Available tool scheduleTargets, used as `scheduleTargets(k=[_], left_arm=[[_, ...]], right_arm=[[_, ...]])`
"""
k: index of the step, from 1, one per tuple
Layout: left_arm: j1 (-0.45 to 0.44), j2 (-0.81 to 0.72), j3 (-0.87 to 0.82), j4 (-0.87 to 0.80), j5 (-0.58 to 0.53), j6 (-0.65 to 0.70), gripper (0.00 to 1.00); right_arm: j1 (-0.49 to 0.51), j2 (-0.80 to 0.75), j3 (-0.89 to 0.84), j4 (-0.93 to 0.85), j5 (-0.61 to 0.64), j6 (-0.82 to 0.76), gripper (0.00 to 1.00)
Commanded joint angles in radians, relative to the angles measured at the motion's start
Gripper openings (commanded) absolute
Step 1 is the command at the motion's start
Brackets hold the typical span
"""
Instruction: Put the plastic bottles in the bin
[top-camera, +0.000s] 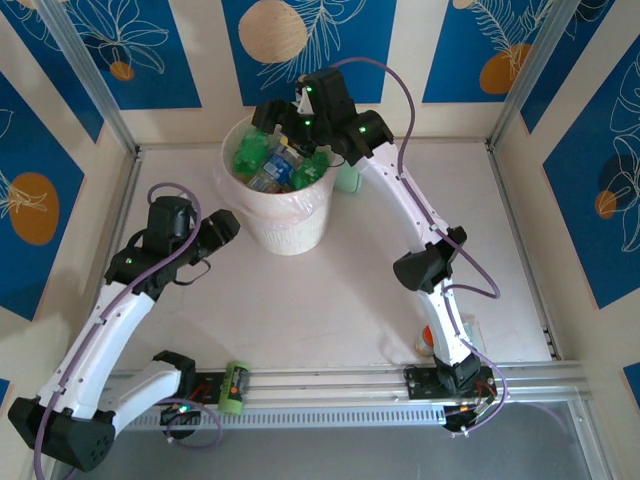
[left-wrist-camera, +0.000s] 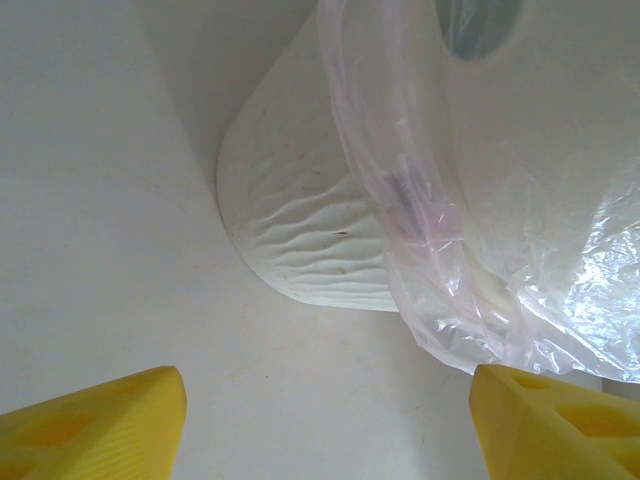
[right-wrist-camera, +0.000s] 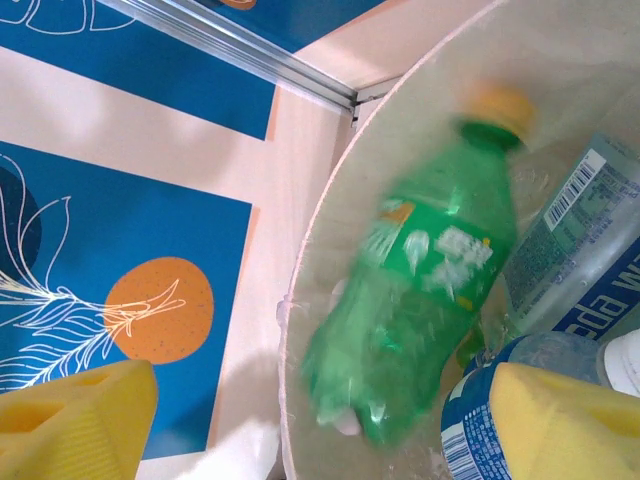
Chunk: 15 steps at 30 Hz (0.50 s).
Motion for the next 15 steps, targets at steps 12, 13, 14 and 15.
scheduleTargets(k=[12,13,14,15], left_arm=[[0.013,-0.038,0.066,-0.011,-0.041,0.061,0.75],[0.014,-0.044,0.079,-0.014,-0.059,0.082,0.76],[0.014,-0.047,0.091,-0.013,-0.077,0.108,0.77],[0.014,-0.052,0.107,-0.013,-0.106,0.143,0.79]], right_arm=[[0.035,-0.099,-0.003,-0.082,0.08,-0.116,0.87],[0.042,-0.128,-0.022,-0.1,0.104,-0.14,0.87],[0.048,-0.157,-0.045,-0.114,0.127,-0.163,0.87],[0.055,-0.198,-0.084,-0.126,0.156,-0.188,0.87]])
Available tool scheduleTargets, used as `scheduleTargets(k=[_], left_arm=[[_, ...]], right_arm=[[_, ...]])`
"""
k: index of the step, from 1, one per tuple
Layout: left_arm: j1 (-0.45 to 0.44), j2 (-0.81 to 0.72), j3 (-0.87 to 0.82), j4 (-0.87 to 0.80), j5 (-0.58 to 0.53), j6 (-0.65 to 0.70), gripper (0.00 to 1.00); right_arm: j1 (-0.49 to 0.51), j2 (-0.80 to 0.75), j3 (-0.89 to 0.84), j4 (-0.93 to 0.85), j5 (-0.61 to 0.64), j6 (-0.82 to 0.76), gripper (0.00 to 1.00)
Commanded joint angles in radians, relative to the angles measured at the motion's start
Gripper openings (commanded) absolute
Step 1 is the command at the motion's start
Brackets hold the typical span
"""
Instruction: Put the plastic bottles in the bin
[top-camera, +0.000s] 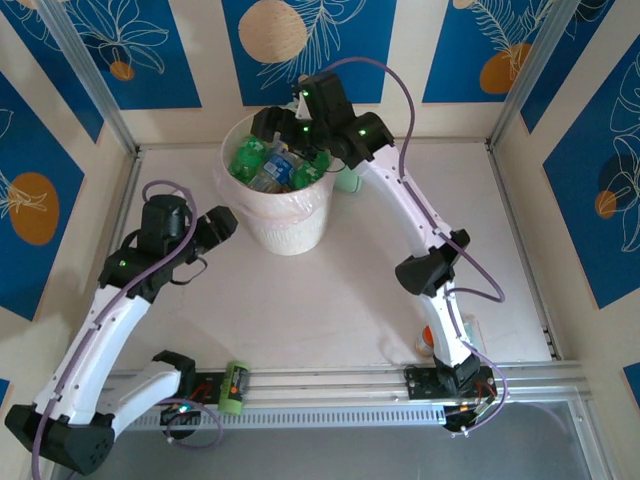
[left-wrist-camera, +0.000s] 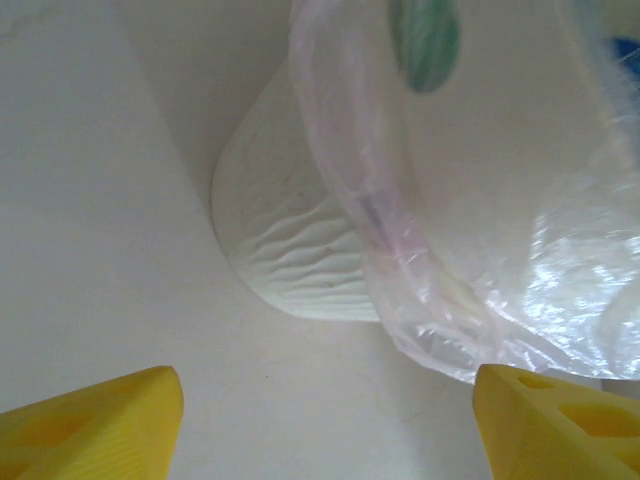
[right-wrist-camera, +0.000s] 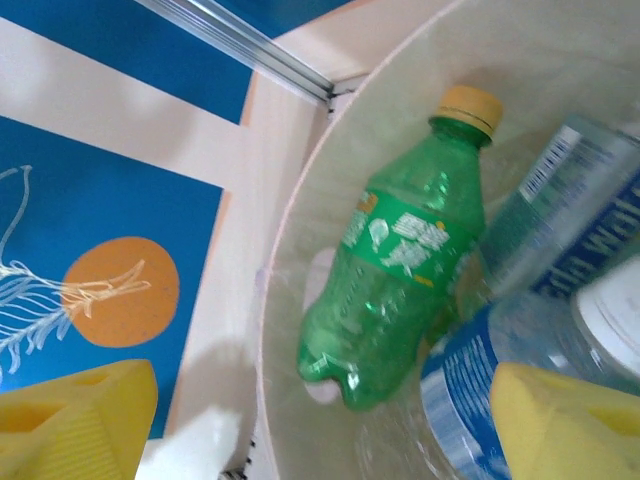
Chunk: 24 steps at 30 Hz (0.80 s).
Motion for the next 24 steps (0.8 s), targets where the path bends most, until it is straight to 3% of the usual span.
scheduleTargets(k=[1,7,9,14,16,19,21,24], left_arm=[[0.012,-0.033,0.083,0.001,-0.102,0.127,0.82],[0.013,-0.051,0.112,0.131,-0.26,0.282,1.0],[0.012,-0.049,0.082,0.184,-0.323,0.314,1.0],[0.013,-0.016,-0.092,0.358,-0.559,0.435,1.0],[0.015,0.009,-0.191,0.439,-0.659,0.514,1.0],[0.034,0.036,-0.314,0.578,-0.727,0.596,1.0],[0.051,0.076,-0.392,0.685,-0.726,0.649,1.0],[0.077,0.167,-0.492,0.858,-0.723,0.697,1.0]], right_arm=[[0.027,-0.178,-0.083,-0.07,0.11,-0.114,0.87],[0.031,-0.567,-0.596,-0.002,0.329,-0.178,0.88],[0.004,-0.714,-0.795,0.029,0.413,-0.163,0.89],[-0.176,-1.031,-1.277,0.116,0.452,-0.167,0.99],[-0.239,-1.16,-1.52,0.148,0.563,-0.096,0.99],[-0.309,-1.348,-1.847,0.381,0.604,-0.3,0.99],[-0.352,-1.401,-1.964,0.465,0.653,-0.333,0.99],[-0.453,-1.358,-2.034,0.509,0.707,-0.296,0.99]])
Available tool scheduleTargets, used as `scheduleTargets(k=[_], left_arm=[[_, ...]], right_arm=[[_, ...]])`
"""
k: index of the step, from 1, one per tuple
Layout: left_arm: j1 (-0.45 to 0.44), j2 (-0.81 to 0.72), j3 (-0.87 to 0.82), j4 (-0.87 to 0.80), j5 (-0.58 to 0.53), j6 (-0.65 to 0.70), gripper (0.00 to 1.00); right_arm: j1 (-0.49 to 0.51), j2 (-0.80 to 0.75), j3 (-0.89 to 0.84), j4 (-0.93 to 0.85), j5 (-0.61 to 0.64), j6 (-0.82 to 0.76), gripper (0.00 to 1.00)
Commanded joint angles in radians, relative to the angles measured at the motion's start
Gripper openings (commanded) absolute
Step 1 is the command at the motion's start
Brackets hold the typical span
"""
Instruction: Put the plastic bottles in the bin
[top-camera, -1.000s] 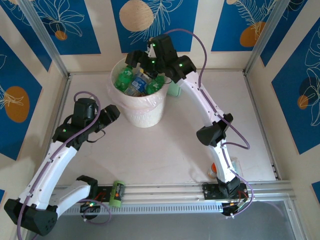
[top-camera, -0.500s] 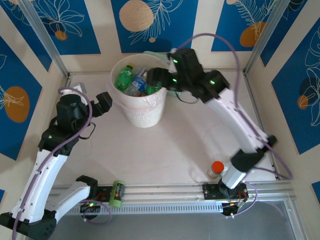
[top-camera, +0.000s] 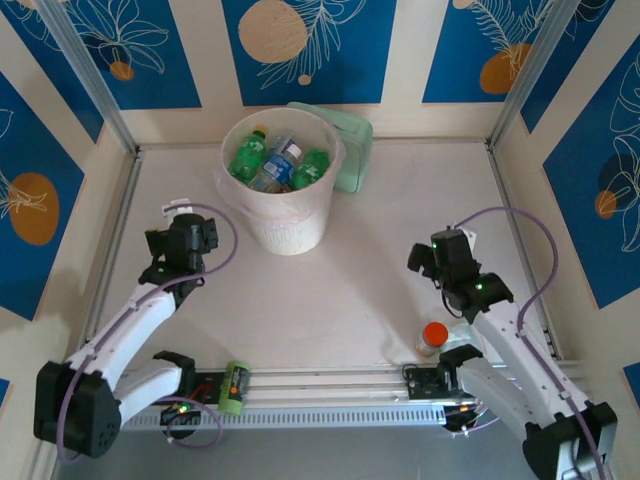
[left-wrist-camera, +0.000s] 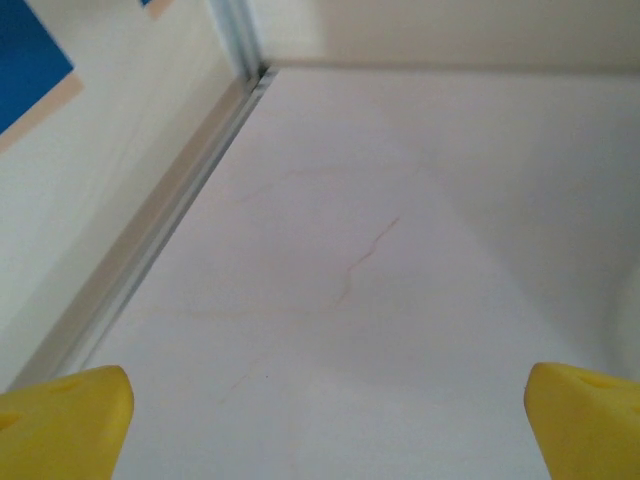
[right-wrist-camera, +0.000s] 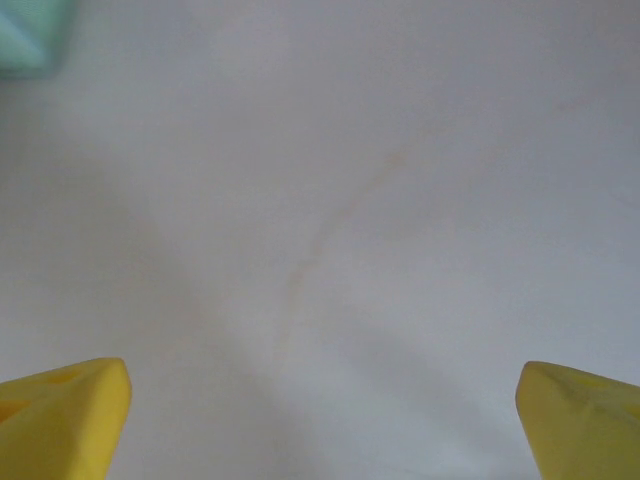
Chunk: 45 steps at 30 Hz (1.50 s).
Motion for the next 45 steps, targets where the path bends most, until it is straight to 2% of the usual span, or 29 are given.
scheduleTargets(k=[1,5,8,9,11,14,16,20,22,23,24,25,26,27,28,29,30,32,36,42,45], left_arm=[[0.031,0.077,-0.071,0.295,-0.063,0.117,1.0],[0.059,0.216,-0.153,0.513,-0.044,0.152,1.0],[0.086,0.307,-0.219,0.693,-0.005,0.16,1.0],[0.09,0.314,-0.215,0.696,0.001,0.147,1.0],[0.117,0.334,-0.237,0.794,0.065,0.132,1.0],[0.156,0.413,-0.229,0.866,0.118,0.106,1.0],[0.165,0.428,-0.2,0.827,0.198,0.122,1.0],[0.167,0.465,-0.209,0.898,0.356,0.186,1.0],[0.181,0.477,-0.213,0.911,0.438,0.189,1.0],[0.184,0.503,-0.244,0.982,0.449,0.194,1.0],[0.186,0.545,-0.281,1.128,0.436,0.199,1.0],[0.194,0.513,-0.282,1.061,0.447,0.179,1.0],[0.194,0.499,-0.269,1.007,0.446,0.175,1.0],[0.194,0.523,-0.275,1.067,0.442,0.184,1.0],[0.194,0.528,-0.278,1.083,0.444,0.187,1.0],[0.194,0.516,-0.274,1.049,0.446,0.181,1.0],[0.194,0.521,-0.273,1.054,0.443,0.185,1.0],[0.192,0.517,-0.27,1.047,0.443,0.188,1.0],[0.181,0.522,-0.265,1.053,0.43,0.201,1.0],[0.179,0.522,-0.252,1.023,0.503,0.225,1.0],[0.181,0.521,-0.25,1.019,0.505,0.224,1.0]], right_arm=[[-0.09,0.041,-0.043,0.232,0.118,-0.049,0.99],[-0.183,0.195,-0.123,0.385,0.215,-0.006,0.99],[-0.192,0.293,-0.224,0.673,0.229,-0.139,0.99],[-0.2,0.303,-0.216,0.68,0.195,-0.171,0.99],[-0.217,0.305,-0.252,0.839,0.094,-0.271,0.99],[-0.268,0.307,-0.345,1.121,-0.146,-0.339,0.99],[-0.3,0.354,-0.354,1.224,-0.258,-0.353,0.99],[-0.372,0.469,-0.307,1.305,-0.414,-0.36,0.99],[-0.411,0.531,-0.226,1.225,-0.552,-0.359,0.99],[-0.413,0.556,-0.195,1.195,-0.595,-0.363,0.99],[-0.41,0.583,-0.176,1.205,-0.63,-0.363,0.99],[-0.398,0.61,-0.182,1.251,-0.641,-0.356,0.99],[-0.379,0.658,-0.215,1.379,-0.653,-0.373,0.99],[-0.334,0.695,-0.222,1.399,-0.657,-0.447,0.99],[-0.267,0.743,-0.235,1.499,-0.545,-0.478,0.99],[-0.26,0.731,-0.255,1.508,-0.512,-0.48,0.99],[-0.265,0.711,-0.233,1.431,-0.492,-0.467,0.99],[-0.286,0.723,-0.228,1.44,-0.526,-0.453,0.99],[-0.279,0.719,-0.229,1.439,-0.512,-0.457,0.99],[-0.277,0.719,-0.228,1.435,-0.512,-0.46,0.99],[-0.285,0.72,-0.224,1.427,-0.532,-0.455,0.99]])
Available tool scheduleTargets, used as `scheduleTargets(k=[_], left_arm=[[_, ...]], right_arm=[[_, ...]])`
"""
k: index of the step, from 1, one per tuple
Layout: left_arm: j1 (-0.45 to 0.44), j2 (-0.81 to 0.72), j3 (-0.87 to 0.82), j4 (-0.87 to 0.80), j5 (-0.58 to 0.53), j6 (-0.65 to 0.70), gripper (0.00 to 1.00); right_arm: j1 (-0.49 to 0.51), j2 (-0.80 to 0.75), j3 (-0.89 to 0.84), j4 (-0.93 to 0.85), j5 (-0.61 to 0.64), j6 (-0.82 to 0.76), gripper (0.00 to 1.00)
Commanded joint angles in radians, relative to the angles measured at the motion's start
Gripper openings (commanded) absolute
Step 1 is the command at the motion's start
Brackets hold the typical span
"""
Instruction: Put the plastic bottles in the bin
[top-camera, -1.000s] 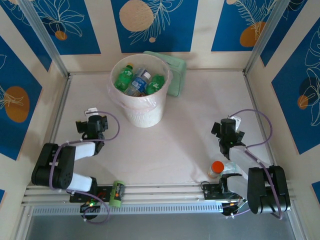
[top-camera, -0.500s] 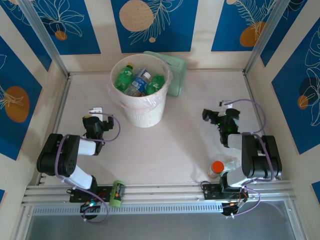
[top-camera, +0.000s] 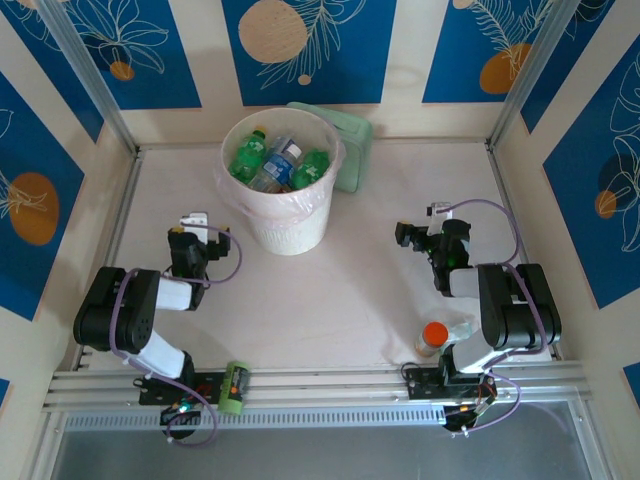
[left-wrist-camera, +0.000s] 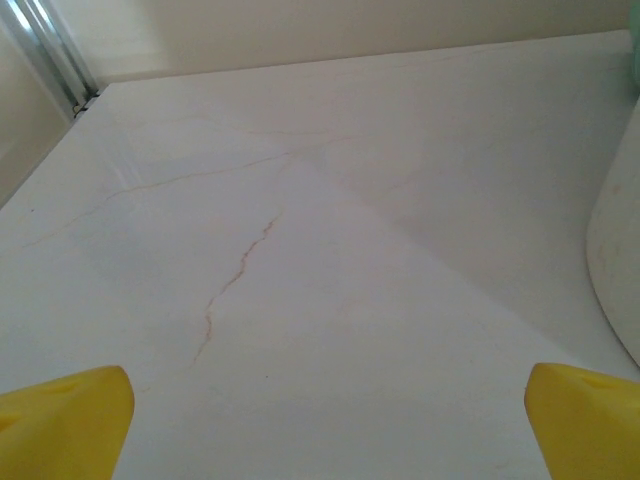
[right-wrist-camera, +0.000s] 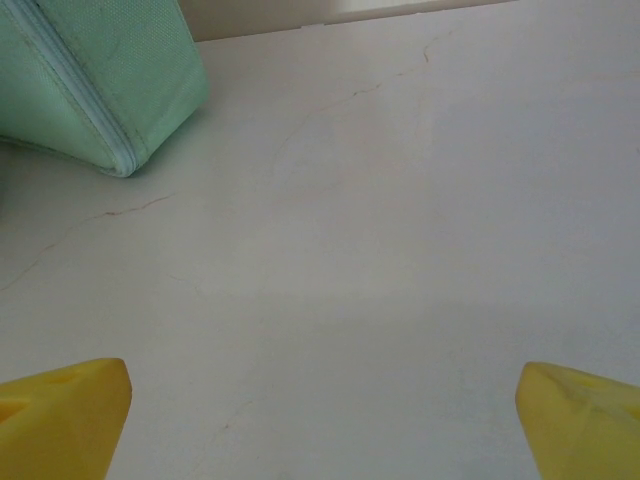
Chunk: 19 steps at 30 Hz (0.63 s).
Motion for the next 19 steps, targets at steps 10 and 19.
scheduleTargets(k=[10,19], left_arm=[[-0.001,0.007,0.017,0.006,0.039,0.02,1.0],[0.002,0.005,0.022,-0.006,0.086,0.028,1.0]], right_arm=[[-0.005,-0.007,0.004,0.029,-0.01,-0.023,0.99],[-0.006,-0.008,0.003,0.026,-0.022,-0.026,0.99]])
